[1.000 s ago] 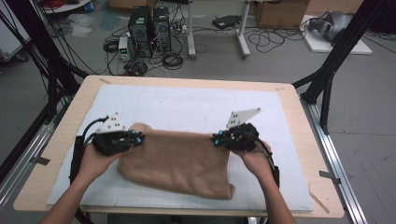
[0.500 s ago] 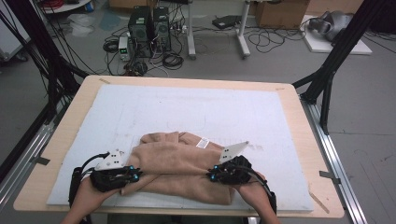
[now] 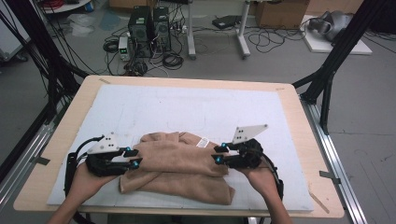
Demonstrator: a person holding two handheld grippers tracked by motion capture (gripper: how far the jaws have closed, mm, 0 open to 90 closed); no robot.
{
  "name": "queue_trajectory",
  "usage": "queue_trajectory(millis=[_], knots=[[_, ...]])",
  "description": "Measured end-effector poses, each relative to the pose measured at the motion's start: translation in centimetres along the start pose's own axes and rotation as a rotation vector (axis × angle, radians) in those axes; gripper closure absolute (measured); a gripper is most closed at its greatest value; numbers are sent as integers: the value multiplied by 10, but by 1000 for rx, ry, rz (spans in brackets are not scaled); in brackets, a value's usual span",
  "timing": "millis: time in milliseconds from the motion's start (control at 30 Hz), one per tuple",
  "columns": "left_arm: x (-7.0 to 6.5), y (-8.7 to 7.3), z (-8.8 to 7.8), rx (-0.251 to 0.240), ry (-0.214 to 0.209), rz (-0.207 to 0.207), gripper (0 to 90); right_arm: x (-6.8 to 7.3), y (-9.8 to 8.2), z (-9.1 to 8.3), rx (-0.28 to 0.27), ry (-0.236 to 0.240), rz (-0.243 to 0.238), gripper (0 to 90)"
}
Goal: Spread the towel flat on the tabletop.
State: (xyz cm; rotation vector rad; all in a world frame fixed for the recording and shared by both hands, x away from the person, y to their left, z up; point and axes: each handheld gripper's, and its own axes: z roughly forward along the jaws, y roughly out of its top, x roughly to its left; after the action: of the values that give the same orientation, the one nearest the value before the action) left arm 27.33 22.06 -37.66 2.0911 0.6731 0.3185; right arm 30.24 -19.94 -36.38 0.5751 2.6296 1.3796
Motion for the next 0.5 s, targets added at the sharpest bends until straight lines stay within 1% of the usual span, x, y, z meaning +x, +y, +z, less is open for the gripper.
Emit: queue_trajectory(millis=[67,100,133,167,200,233,267,300,333,367,400,433,467,500], knots=[[8,1,7,9,28,-10,632,-12,4,4,-1,-18,26,676],[8,1,7,9,28,-10,633,-17,5,9,15,-31,29,663],[11,0,11,18,38,-14,633,-22,5,15,31,-26,33,619],[18,-2,19,45,56,-20,633,-27,4,21,47,-22,39,578],[20,-4,23,54,62,-27,629,-31,3,27,72,-25,49,557],[20,-4,23,54,62,-27,617,-34,0,33,89,-19,64,544],[24,-8,31,80,61,-44,604,-36,-4,38,107,-15,74,534],[26,-10,34,101,59,-42,594,-38,-8,42,128,-14,87,529],[27,-13,38,125,58,-44,586,-39,-12,45,144,-14,95,530],[27,-13,38,125,58,-44,568,-39,-18,48,156,-6,105,538],[28,-18,45,168,47,-49,558,-39,-23,51,172,1,113,555],[28,-18,45,168,47,-49,557,-38,-27,53,180,10,125,591],[28,-21,48,182,39,-57,556,-37,-31,54,181,24,123,630],[28,-26,52,186,25,-73,559,-36,-34,55,190,35,130,670]])
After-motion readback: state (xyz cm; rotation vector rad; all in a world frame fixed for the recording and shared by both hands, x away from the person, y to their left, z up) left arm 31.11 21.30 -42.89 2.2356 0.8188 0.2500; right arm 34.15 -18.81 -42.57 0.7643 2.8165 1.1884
